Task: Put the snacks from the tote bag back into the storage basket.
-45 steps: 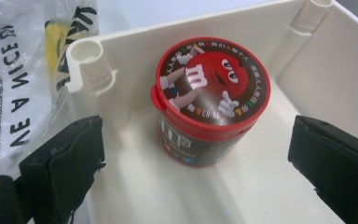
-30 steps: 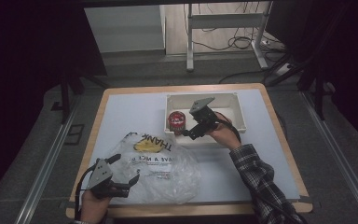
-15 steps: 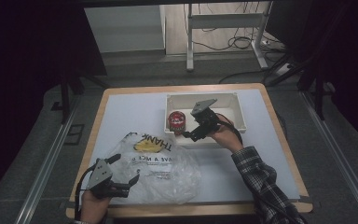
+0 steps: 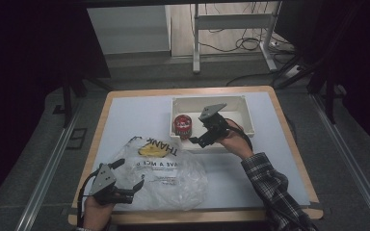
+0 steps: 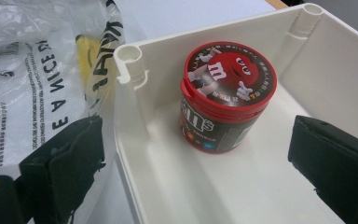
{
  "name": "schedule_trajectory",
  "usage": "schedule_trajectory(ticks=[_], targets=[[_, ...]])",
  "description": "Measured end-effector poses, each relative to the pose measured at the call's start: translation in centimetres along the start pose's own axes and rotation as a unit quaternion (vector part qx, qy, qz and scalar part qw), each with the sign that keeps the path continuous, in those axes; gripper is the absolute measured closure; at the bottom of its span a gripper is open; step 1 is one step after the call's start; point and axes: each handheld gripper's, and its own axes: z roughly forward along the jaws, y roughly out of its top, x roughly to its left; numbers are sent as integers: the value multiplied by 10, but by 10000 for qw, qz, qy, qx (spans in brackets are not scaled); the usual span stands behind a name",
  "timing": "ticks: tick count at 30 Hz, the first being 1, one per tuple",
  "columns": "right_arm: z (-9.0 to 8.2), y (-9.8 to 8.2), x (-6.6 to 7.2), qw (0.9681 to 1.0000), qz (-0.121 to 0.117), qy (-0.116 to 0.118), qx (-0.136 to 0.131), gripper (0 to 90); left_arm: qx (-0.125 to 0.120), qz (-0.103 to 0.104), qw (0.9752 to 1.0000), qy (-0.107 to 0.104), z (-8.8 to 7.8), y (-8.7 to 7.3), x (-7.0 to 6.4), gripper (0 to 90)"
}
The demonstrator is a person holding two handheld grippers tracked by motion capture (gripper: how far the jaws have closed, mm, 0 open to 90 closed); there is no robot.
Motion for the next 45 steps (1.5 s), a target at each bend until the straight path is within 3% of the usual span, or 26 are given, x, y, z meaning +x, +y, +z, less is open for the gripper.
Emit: schedule_trajectory(ticks=[15, 38, 41, 45], targets=[[-7, -3, 5, 10000, 43, -3, -43, 40, 7, 10, 10000, -7, 0, 0, 0, 26], [-13, -6, 16, 9999, -129, 31, 68, 40, 39, 109, 9999, -111, 2, 2, -4, 33], [-15, -5, 18, 9998, -164, 28, 78, 40, 74, 278, 9993, -240, 3, 3, -10, 50], [-19, -4, 20, 9998, -202, 4, 65, 40, 284, 612, 9976, -151, 6, 3, -16, 44]])
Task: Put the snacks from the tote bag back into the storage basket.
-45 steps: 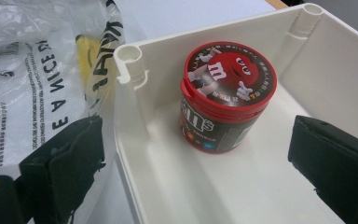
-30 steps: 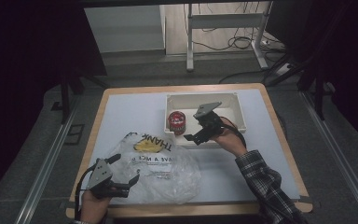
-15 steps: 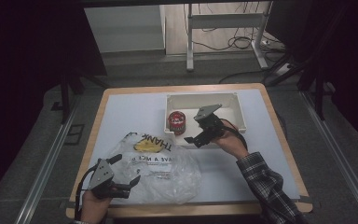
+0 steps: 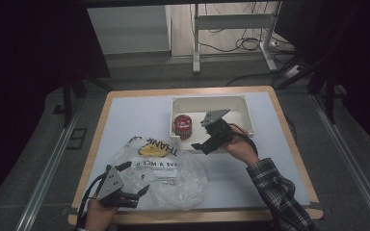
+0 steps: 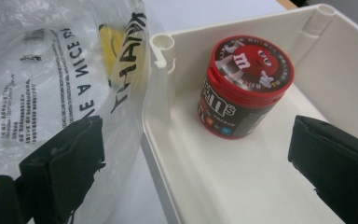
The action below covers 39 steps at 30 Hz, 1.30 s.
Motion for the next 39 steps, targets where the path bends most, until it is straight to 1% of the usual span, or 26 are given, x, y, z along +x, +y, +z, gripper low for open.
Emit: schedule_trajectory(ticks=[6, 11, 13, 14, 16, 18, 22, 24, 31, 39], targets=[[-10, 2, 1, 9998, 59, 2, -188, 40, -42, -80, 10000, -14, -1, 0, 2, 38], [-14, -1, 3, 9997, 99, 15, -235, 40, -97, -169, 9998, -12, -2, -1, 4, 33], [-16, -2, 3, 9996, 139, 16, -258, 40, -119, -195, 9997, -6, -2, -1, 5, 33], [-17, -2, 3, 9994, 206, 39, -268, 40, -142, -217, 9997, -13, -3, -1, 5, 32], [-18, -4, 2, 9992, 270, 72, -294, 40, -208, -287, 9994, -28, -3, -1, 6, 32], [-20, -5, 2, 9989, 336, 100, -321, 40, -240, -316, 9992, -24, -4, -1, 6, 32], [-21, -7, 2, 9985, 402, 112, -346, 40, -327, -400, 9987, -43, -5, -1, 7, 30], [-22, -9, 3, 9981, 484, 110, -360, 34, -332, -406, 9986, -40, -6, -2, 8, 30], [-22, -13, 7, 9979, 552, 157, -310, 29, -440, -579, 9973, -35, -7, -3, 11, 30], [-26, -16, 12, 9979, 552, 135, -307, 29, -448, -604, 9972, -43, -7, -3, 11, 31]])
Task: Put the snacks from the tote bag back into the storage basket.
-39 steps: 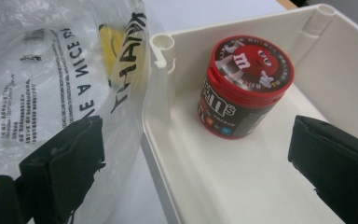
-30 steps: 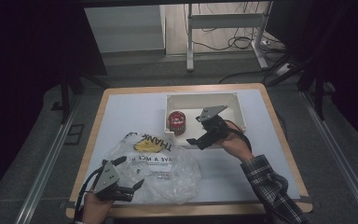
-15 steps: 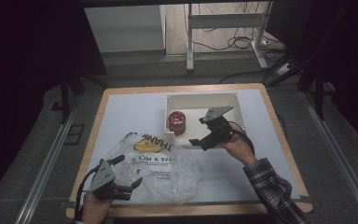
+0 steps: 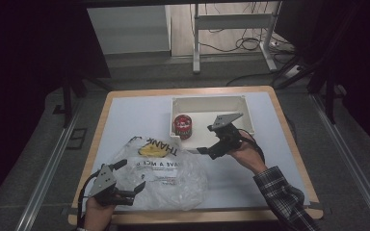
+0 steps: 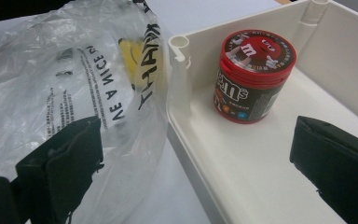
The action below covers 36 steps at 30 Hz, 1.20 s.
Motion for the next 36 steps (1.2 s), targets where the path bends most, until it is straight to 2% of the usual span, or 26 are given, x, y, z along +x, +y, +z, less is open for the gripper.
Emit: schedule_trajectory(ticks=[12, 20, 24, 36], targets=[[-7, -6, 6, 10000, 70, -17, 14, 24, 4, -4, 10000, 6, 0, 0, 0, 31], [-15, -10, 8, 9996, 265, -16, -7, 21, -1, -13, 10000, 5, 0, 0, 0, 31], [-18, -14, 11, 9996, 286, -62, -13, 21, 1, -12, 10000, 8, 0, 0, 0, 31], [-29, -23, 23, 9994, -48, -304, -172, 21, -9, -25, 10000, 14, 0, 0, 0, 31]])
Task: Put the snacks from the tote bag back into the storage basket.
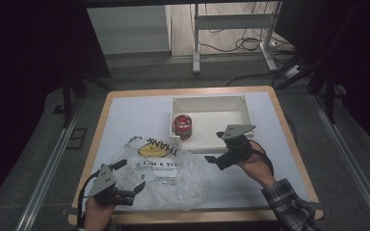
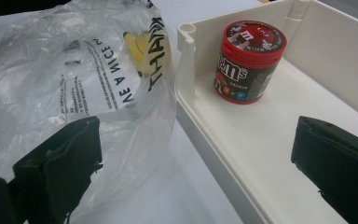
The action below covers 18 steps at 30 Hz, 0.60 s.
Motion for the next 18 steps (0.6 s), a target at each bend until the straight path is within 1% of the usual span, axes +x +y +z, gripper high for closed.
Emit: schedule_trajectory(ticks=[3, 9, 14, 18], targets=[[-3, -2, 2, 10000, -39, -35, -34, 21, 1, 2, 10000, -2, 0, 0, 0, 31], [-11, -8, 3, 9999, 43, -51, -121, 21, 6, 7, 10000, 3, 0, 0, 0, 31], [-18, -13, 3, 9998, 71, -125, -157, 21, 12, 14, 10000, 4, 0, 0, 0, 31], [-23, -17, 4, 9996, 38, -209, -166, 21, 28, 31, 10000, 13, 0, 0, 0, 31]])
